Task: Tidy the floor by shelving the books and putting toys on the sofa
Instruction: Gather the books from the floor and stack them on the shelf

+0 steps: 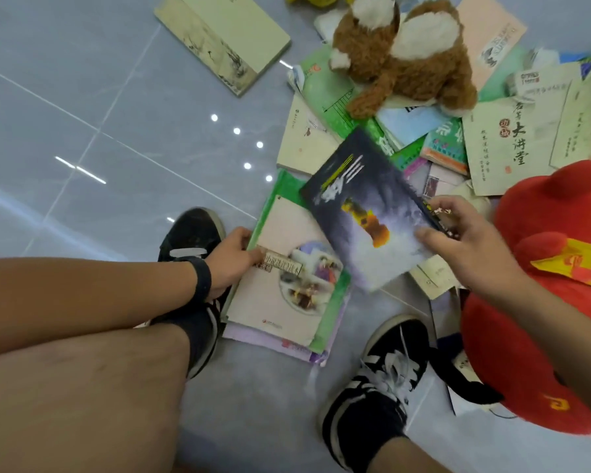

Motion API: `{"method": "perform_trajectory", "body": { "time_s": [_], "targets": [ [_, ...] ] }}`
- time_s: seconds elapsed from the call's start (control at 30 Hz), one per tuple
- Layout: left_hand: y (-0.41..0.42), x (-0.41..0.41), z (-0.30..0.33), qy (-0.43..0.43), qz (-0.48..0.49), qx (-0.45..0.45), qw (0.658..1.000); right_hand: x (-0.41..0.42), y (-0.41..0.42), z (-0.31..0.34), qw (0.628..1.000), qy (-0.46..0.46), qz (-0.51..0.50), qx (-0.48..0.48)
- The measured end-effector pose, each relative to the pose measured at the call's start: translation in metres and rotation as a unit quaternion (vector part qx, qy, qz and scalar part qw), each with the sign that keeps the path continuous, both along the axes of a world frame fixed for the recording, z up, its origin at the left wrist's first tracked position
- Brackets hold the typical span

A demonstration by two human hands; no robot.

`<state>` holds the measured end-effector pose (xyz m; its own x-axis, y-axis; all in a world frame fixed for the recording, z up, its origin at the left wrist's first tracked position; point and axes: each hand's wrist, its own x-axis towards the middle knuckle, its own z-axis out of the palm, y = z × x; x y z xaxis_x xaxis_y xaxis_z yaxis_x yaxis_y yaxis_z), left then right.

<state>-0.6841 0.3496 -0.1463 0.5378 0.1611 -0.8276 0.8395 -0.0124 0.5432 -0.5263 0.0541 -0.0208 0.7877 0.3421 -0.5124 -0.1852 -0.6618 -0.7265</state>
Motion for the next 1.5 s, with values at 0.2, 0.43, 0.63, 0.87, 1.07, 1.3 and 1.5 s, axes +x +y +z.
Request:
{"method": "perform_trajectory", "body": {
  "time_s": [0.2, 0.43, 0.63, 0.87, 1.07, 1.3, 1.5],
  "targets": [
    [0.004, 0.010, 0.001, 0.010, 0.088, -0.121, 0.989, 0.013, 0.013, 0.015, 0.930, 0.089, 0.343, -0.096],
    [0.002, 0.008, 0.005, 0.036, 0.027, -0.162, 0.986, -0.007, 0.092, -0.055, 0.979, -0.058, 0.197, 0.001],
    [0.001, 0.005, 0.007, -0.003, -0.032, -0.139, 0.990, 0.012, 0.067, -0.085, 0.989, -0.085, 0.025, -0.117],
    [0.000, 0.007, 0.011, -0.029, -0.085, -0.140, 0.986, -0.088, 0.003, -0.109, 0.942, 0.166, -0.118, -0.266],
    [0.003, 0.008, 0.017, -0.037, -0.094, -0.123, 0.987, -0.119, 0.029, -0.110, 0.961, 0.178, -0.052, -0.204],
    [0.002, 0.005, 0.010, 0.021, -0.066, -0.103, 0.992, -0.088, 0.046, -0.115, 0.956, 0.179, -0.148, -0.177],
    [0.004, 0.013, 0.043, 0.141, 0.064, -0.256, 0.954, -0.082, 0.053, -0.106, 0.916, 0.356, -0.172, -0.060]
  ]
}}
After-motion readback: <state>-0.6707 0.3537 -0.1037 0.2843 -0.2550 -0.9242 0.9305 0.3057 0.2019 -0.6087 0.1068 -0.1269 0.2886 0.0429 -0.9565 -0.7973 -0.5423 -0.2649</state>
